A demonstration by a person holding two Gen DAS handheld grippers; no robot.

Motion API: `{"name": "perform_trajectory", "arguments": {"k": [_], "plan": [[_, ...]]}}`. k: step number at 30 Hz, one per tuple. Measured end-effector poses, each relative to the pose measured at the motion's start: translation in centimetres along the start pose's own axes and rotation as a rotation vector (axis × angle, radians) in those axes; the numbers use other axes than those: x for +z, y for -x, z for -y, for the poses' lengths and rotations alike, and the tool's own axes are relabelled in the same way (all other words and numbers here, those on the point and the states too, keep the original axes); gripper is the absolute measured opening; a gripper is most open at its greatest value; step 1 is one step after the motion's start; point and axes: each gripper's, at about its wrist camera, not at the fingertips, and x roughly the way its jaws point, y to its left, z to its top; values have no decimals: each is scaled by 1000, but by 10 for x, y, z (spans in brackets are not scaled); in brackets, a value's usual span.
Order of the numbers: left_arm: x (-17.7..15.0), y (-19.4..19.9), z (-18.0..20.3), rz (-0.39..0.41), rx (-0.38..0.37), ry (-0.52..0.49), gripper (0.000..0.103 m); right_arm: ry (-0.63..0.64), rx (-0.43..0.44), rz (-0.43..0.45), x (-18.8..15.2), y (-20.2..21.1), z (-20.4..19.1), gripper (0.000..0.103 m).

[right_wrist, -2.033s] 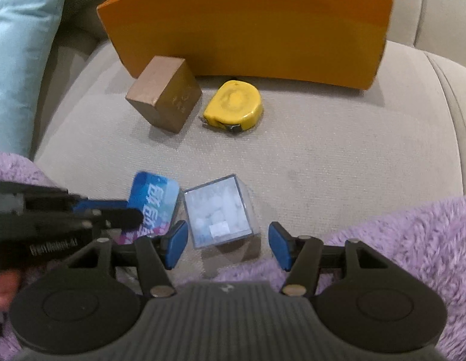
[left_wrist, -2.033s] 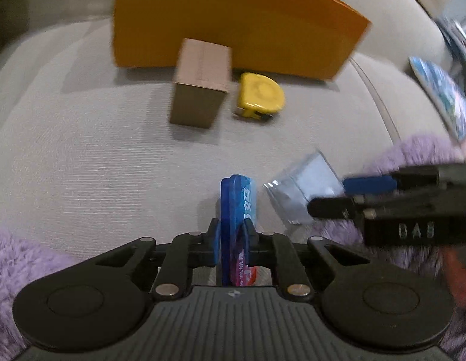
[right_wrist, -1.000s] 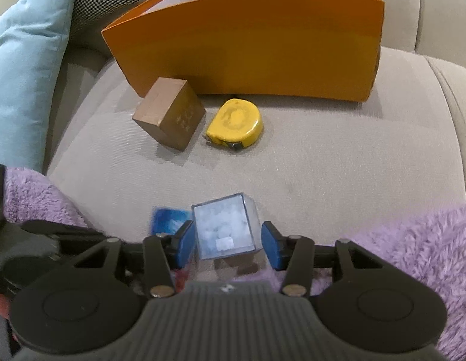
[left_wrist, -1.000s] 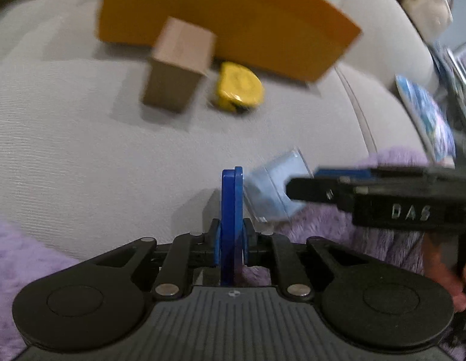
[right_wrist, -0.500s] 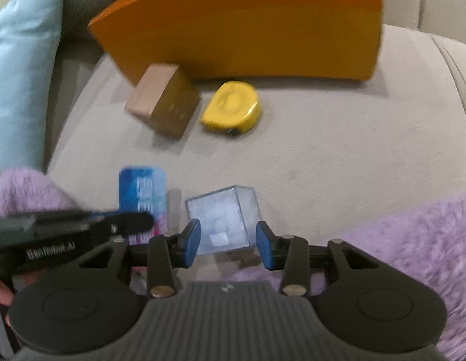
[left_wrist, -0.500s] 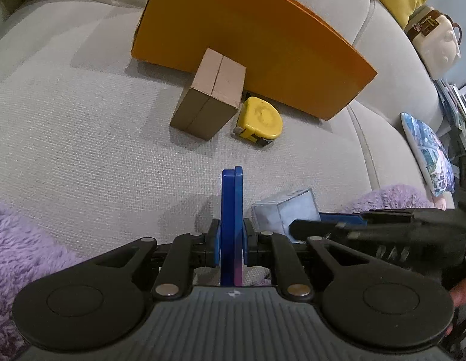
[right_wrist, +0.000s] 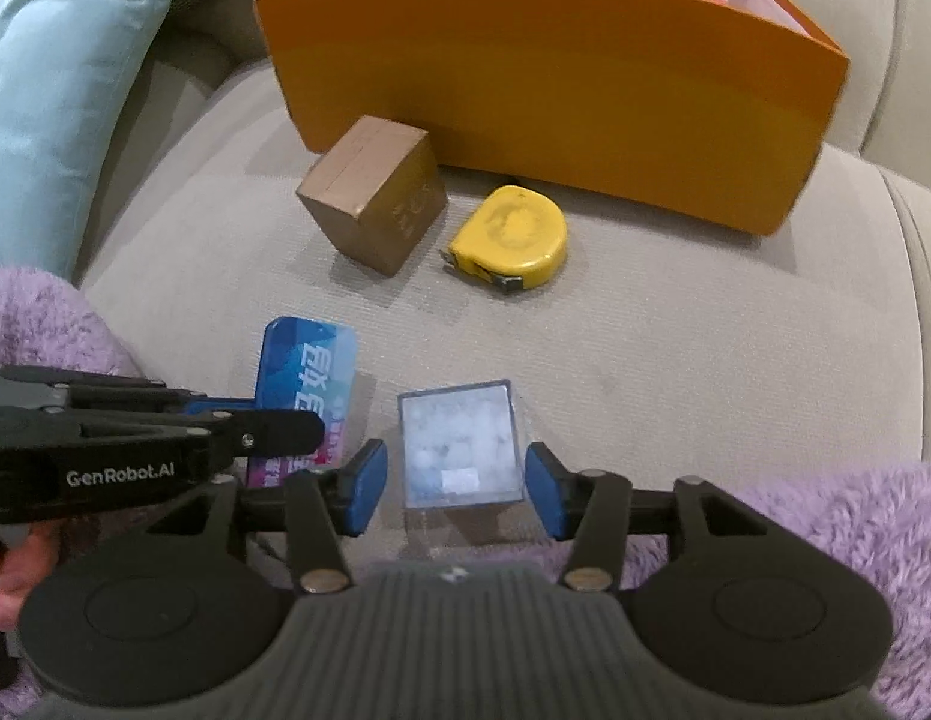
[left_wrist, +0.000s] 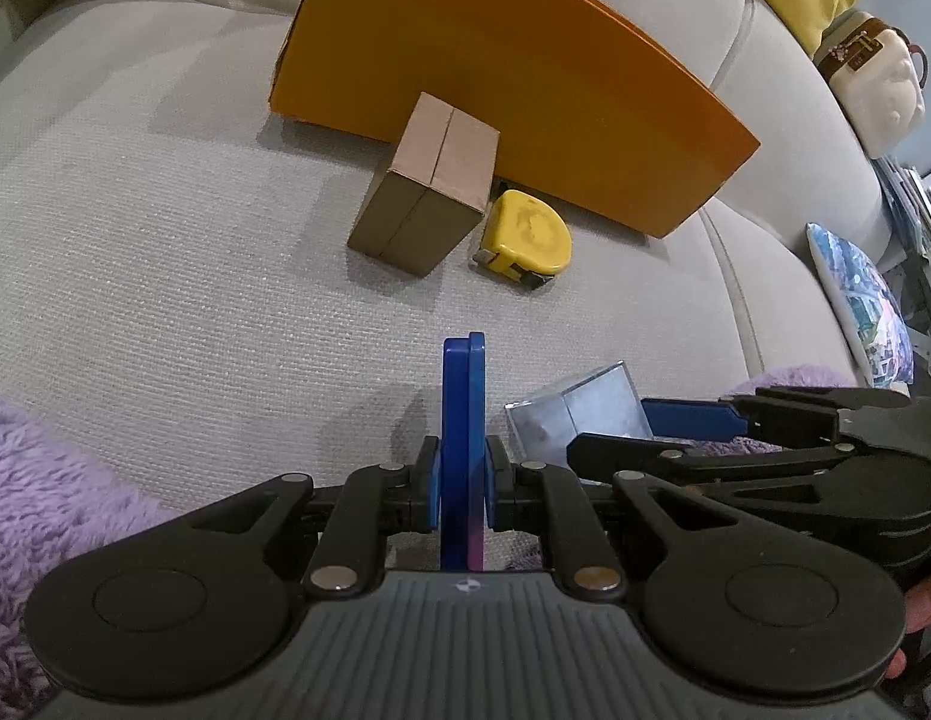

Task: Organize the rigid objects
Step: 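Lift the blue card with the left tool while the right tool lifts the cube box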

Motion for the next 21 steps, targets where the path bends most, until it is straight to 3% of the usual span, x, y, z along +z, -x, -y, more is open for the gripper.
{"name": "perform_trajectory", "arguments": {"k": [8,15,21], "plan": [[0,3,-1,11,-3,8,14,92,-62,2,5,-9,-10,48],[0,12,4,38,-15,-3,15,72,-47,20,1,2,-8,47],[12,38,14,74,-29,-4,15,45,-13,89,7,34,-6,47]]}}
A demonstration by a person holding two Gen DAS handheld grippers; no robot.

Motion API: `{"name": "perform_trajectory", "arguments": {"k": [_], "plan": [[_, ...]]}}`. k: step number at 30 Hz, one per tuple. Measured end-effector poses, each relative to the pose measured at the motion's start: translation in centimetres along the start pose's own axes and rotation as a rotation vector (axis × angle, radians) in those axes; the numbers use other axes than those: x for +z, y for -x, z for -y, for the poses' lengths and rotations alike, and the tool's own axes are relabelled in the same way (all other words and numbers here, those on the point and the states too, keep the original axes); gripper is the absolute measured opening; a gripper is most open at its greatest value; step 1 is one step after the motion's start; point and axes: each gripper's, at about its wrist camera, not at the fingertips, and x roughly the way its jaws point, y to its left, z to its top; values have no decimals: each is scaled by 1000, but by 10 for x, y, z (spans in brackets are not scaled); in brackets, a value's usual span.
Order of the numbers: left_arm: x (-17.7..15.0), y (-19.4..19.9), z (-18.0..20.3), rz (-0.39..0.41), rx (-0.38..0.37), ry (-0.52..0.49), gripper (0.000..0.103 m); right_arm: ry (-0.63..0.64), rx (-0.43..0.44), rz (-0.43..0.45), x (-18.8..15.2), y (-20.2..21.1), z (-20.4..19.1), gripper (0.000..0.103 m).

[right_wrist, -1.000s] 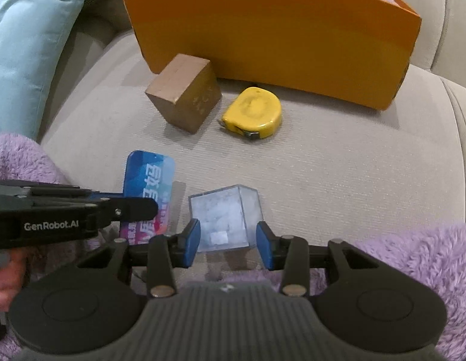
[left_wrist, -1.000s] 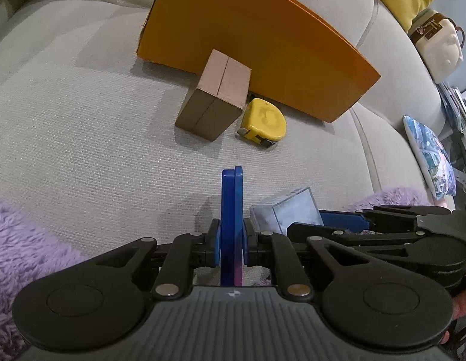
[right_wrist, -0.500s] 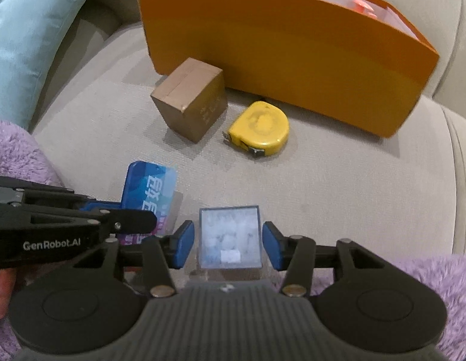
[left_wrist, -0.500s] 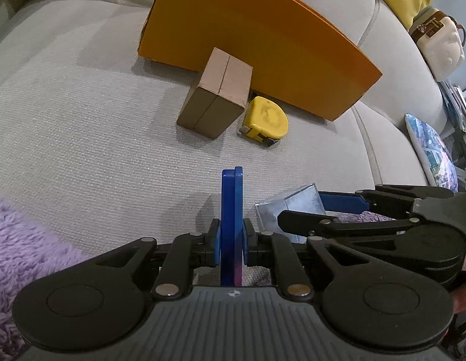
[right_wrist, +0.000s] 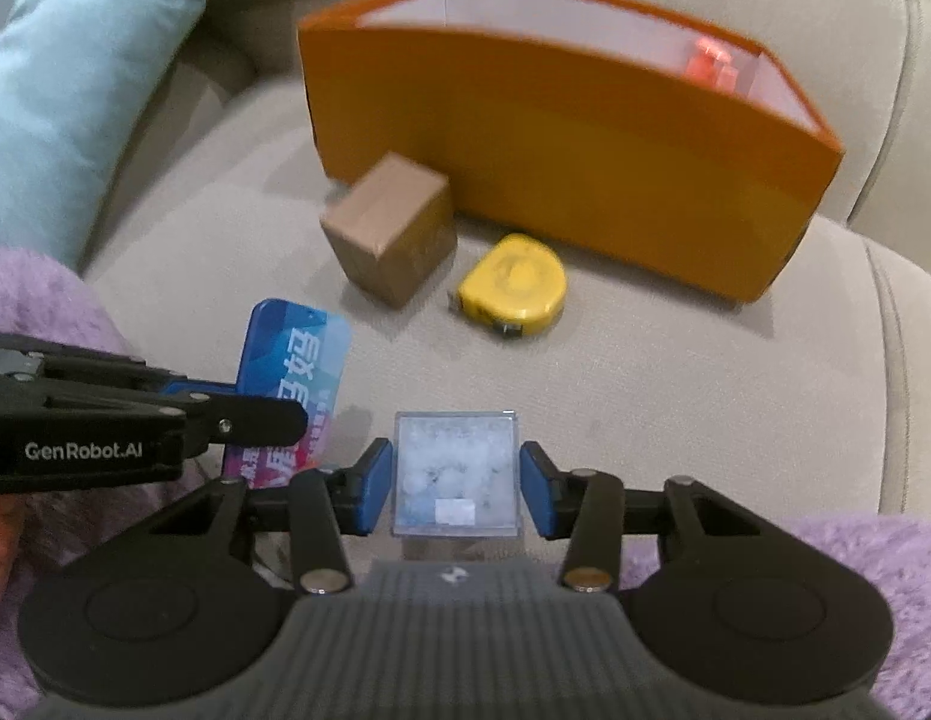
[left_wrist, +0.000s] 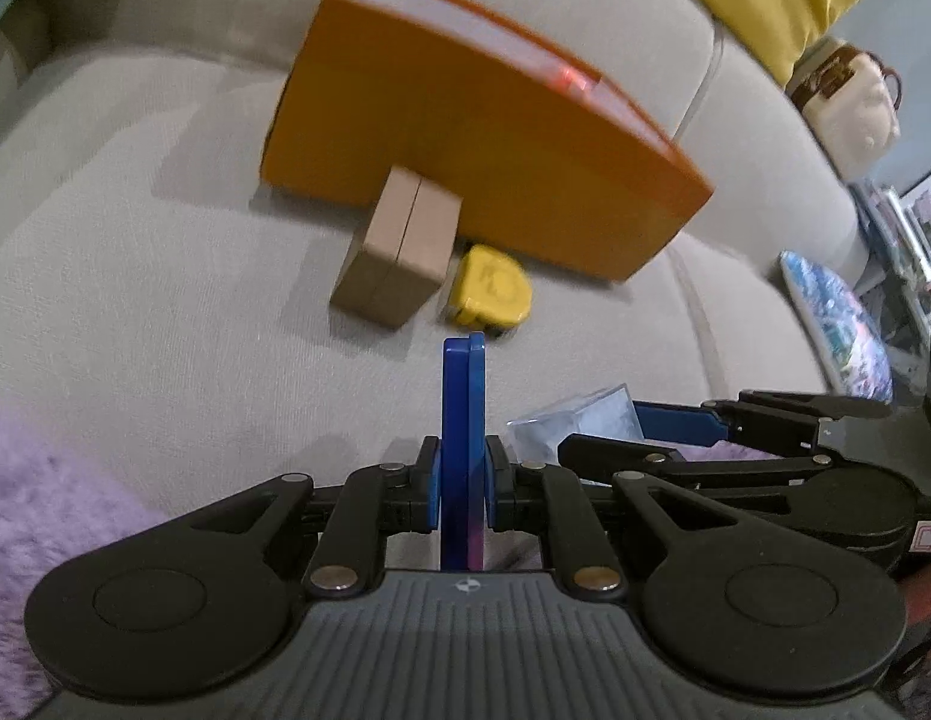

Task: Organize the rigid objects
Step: 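Lift the blue card with the left tool while the right tool lifts the cube box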

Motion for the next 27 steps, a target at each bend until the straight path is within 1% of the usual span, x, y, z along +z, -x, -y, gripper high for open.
{"name": "perform_trajectory", "arguments": {"k": [5,8,12,15,18,21,23,27], "plan": [[31,27,17,62,-30,-35,15,-32,41,85,22,35,14,47],[57,44,27,105,-72,-52,15,-23,45,146,42,58,25,47],[99,56,41,159,-87,-104,15,-17,32,233,80,81,51,47],[131,50,49,179,-70,-122,15,-14,1,271,118,84,79,47],[159,33,50,169,-65,-116,15,8,-46,239,149,66,99,47],[179,11,49,147,-74,-107,15,-26,-71,169,175,34,119,47],[187,-4,46,125,-75,-95,15,-59,-72,114,186,10,129,47],[202,-36,42,78,-69,-90,15,-81,-73,-2,194,-35,136,47]]}}
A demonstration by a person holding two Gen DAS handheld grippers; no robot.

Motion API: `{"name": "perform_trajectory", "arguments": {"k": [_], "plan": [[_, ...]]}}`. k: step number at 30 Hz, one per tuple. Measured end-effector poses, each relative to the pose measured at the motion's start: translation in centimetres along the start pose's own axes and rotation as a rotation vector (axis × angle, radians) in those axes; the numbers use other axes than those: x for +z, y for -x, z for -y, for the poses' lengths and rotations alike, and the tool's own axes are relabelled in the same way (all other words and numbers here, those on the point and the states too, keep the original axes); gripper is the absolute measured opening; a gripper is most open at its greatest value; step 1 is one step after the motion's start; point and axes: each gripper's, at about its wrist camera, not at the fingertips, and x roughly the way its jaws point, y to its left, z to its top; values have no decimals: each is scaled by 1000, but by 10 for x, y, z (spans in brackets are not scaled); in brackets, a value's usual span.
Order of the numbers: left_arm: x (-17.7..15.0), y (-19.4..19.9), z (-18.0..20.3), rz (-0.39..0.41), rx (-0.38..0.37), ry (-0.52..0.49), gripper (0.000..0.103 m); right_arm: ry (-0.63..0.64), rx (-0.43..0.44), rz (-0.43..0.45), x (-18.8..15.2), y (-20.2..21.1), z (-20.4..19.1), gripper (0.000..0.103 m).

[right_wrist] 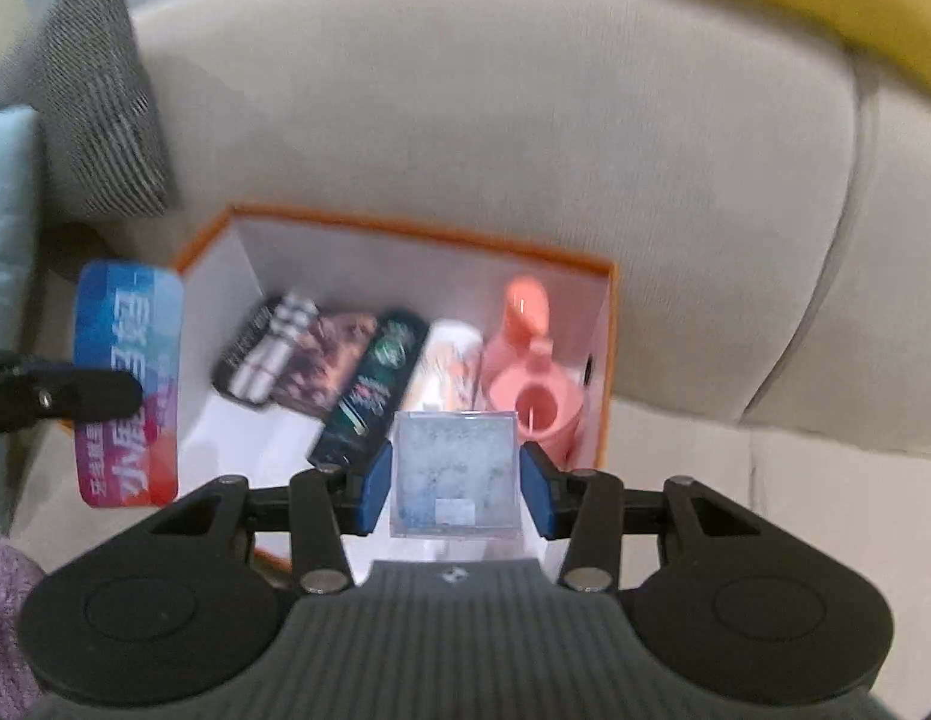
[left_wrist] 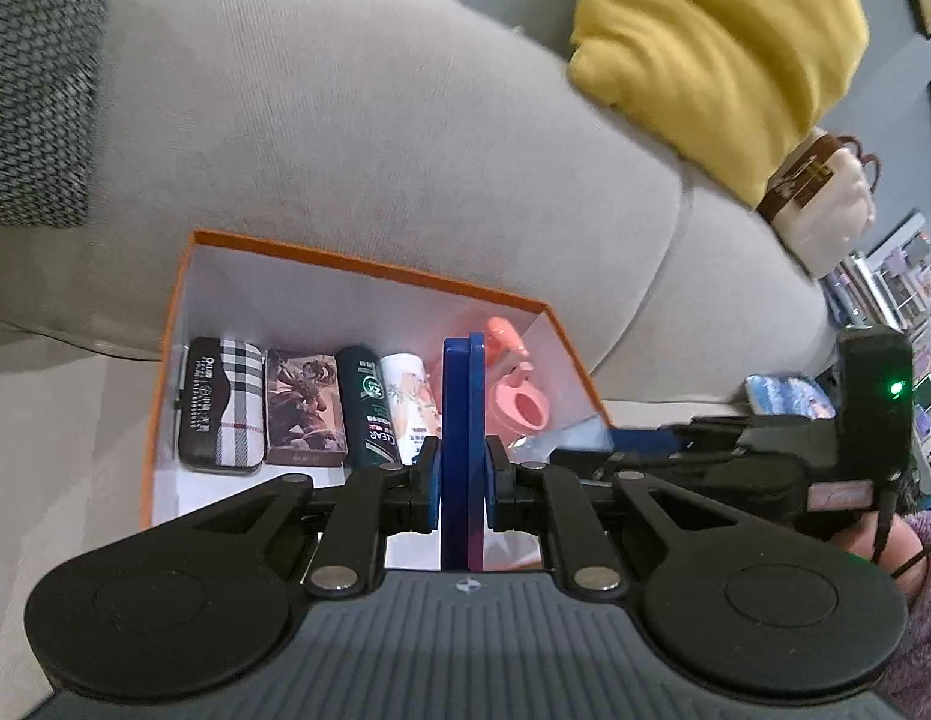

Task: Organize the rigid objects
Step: 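Lift the blue card with the left tool while the right tool lifts the cube box, then lower the blue card into the box with the left tool while the right tool lowers the cube box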

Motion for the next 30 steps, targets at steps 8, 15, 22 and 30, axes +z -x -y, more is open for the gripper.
{"name": "perform_trajectory", "arguments": {"k": [8,15,22,30], "plan": [[5,-45,-23,-67,-9,42,15,-59,-70,-140,3,-55,-9,48],[7,-62,-30,-94,-37,54,15,-20,-181,-203,13,-74,-20,48],[7,-61,-34,-99,-39,70,15,12,-162,-244,18,-74,-18,59],[5,-61,-38,-109,-25,91,15,127,-52,-196,21,-61,-17,48]]}}
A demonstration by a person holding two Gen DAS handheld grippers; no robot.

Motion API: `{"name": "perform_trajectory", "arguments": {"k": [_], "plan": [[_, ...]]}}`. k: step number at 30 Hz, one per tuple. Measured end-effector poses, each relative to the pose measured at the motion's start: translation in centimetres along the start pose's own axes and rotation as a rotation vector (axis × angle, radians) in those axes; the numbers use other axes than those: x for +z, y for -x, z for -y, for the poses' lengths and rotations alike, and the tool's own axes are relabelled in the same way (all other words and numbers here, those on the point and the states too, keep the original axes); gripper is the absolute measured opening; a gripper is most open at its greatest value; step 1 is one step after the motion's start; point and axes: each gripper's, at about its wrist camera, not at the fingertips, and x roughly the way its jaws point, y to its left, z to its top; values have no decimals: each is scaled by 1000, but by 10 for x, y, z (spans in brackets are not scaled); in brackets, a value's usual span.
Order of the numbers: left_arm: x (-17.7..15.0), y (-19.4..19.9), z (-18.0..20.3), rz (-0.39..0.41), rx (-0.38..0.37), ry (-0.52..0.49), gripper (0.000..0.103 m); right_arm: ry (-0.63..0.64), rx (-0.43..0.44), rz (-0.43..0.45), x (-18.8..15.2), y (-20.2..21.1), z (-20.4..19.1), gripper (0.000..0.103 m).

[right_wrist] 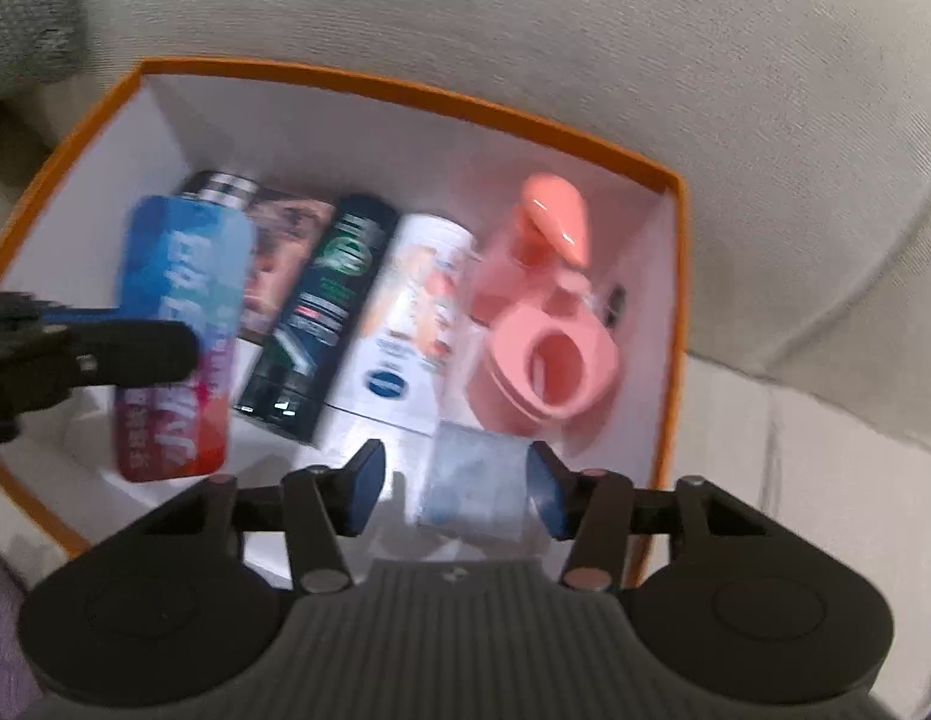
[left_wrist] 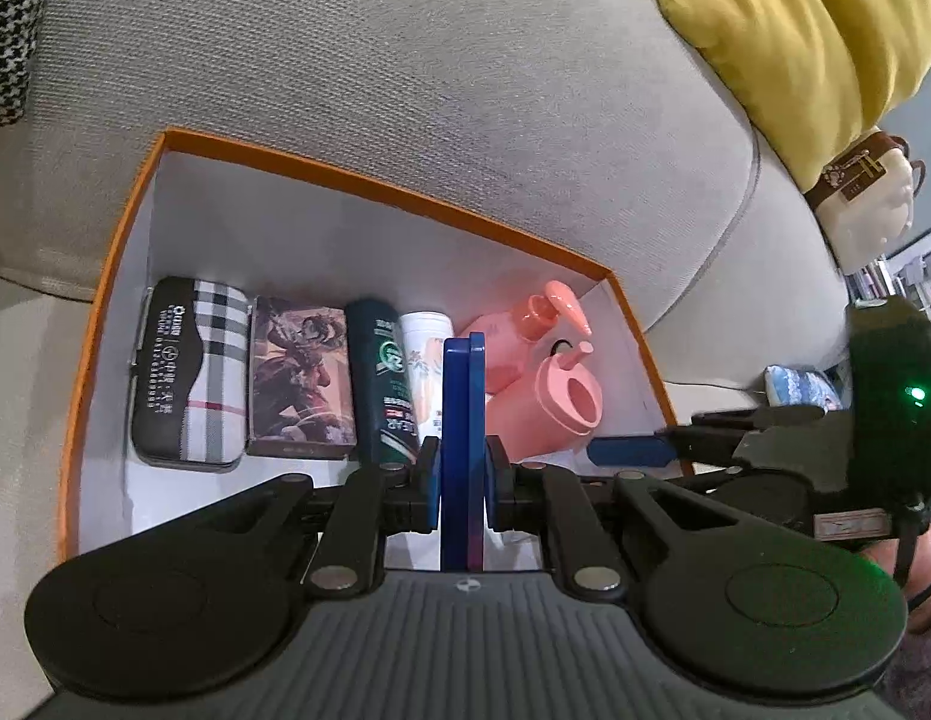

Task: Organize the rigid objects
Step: 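Lower the blue card into the box with the left tool while the right tool lowers the cube box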

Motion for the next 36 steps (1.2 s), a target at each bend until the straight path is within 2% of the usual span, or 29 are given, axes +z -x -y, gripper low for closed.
{"name": "perform_trajectory", "arguments": {"k": [1,2,3,4,6,7,9,10,16,18,19,21,24,26,32,36], "plan": [[0,0,0,0,6,1,15,35,12,18,1,0,-1,44],[0,1,-1,-1,9,1,15,59,21,30,2,1,-2,33],[0,1,-2,-3,12,1,15,71,44,29,3,0,-2,28],[0,2,-2,-4,14,1,15,70,95,13,5,-2,-2,21],[0,3,-1,-3,13,-3,15,44,188,-28,7,-7,1,17],[1,4,0,-3,9,-3,15,32,202,-60,8,-12,2,17],[2,3,0,-8,-9,2,15,33,148,-83,7,-20,0,17],[3,2,1,-14,-20,6,15,35,119,-82,6,-23,0,13],[2,-14,13,-67,-45,-2,15,-38,80,-79,1,-27,16,10],[0,-21,19,-92,-52,-8,15,-54,103,-66,-1,-23,20,9],[0,-25,21,-104,-56,-8,15,-62,116,-44,-3,-18,21,12],[-2,-36,25,-138,-56,10,15,-93,121,45,-6,2,27,12],[-4,-55,27,-197,-52,59,15,-145,56,168,-13,29,36,14],[-5,-67,30,-234,-52,65,14,-166,27,210,-17,39,42,14],[-9,-99,35,-344,-31,129,14,-212,12,231,-30,43,53,17],[-11,-114,31,-387,-22,182,14,-232,30,234,-33,40,55,17]]}}
